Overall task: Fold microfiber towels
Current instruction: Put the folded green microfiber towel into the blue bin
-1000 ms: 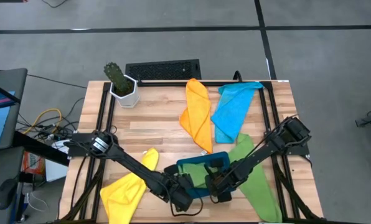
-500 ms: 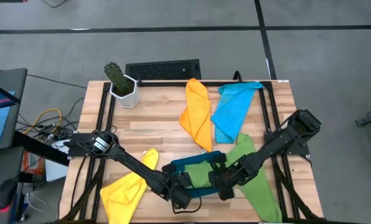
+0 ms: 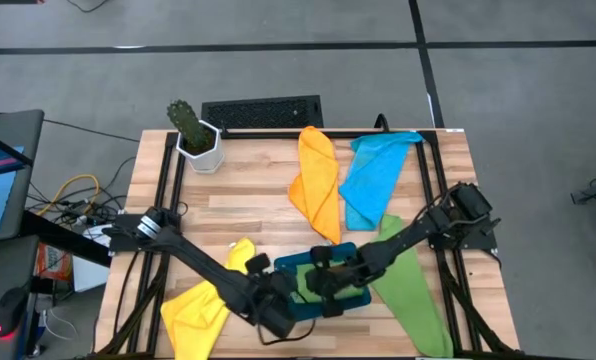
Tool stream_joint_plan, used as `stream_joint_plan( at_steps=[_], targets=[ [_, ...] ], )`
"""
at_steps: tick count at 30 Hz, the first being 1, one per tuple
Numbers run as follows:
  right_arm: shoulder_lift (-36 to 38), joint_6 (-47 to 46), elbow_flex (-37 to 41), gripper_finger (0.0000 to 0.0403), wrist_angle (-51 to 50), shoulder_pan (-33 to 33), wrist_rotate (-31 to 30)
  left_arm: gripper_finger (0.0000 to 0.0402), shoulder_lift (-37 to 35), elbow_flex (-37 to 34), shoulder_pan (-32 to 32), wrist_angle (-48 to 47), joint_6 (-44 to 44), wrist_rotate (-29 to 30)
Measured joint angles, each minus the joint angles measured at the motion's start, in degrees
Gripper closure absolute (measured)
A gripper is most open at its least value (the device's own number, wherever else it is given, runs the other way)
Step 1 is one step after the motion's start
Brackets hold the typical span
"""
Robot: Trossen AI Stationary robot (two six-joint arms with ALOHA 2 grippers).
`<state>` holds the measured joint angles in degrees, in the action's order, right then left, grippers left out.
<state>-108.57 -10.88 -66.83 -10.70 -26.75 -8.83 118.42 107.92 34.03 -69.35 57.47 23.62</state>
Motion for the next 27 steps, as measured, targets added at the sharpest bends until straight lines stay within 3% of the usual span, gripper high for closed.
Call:
stream_joint_plan(
  at_steps=[6,10,18,22,27],
  targets=[
    [0.1,4.2,-0.9,0.0294,-1.2,2.4,0.0,0.0341,-2.3,0.1,3.4,-2.9,7.4,6.6],
    [-3.1,5.3,-0.9,0.0253,-1.4,4.3,0.0,0.0341,-2.3,-0.2,4.8,-3.1,10.6,7.7],
    [-6.8,2.1,-1.1,0.0227,-0.5,7.4,1.6,0.0341,-2.2,-0.6,6.5,-4.8,15.1,7.7],
    [-5.7,1.7,-1.0,0.0267,-1.9,7.7,2.9,0.0341,-2.2,-0.6,6.8,-5.0,15.7,7.7],
    [-2.5,2.5,-0.9,0.0382,-1.9,7.2,3.0,0.0341,-2.2,-0.6,6.8,-5.5,15.2,8.3]
  ],
)
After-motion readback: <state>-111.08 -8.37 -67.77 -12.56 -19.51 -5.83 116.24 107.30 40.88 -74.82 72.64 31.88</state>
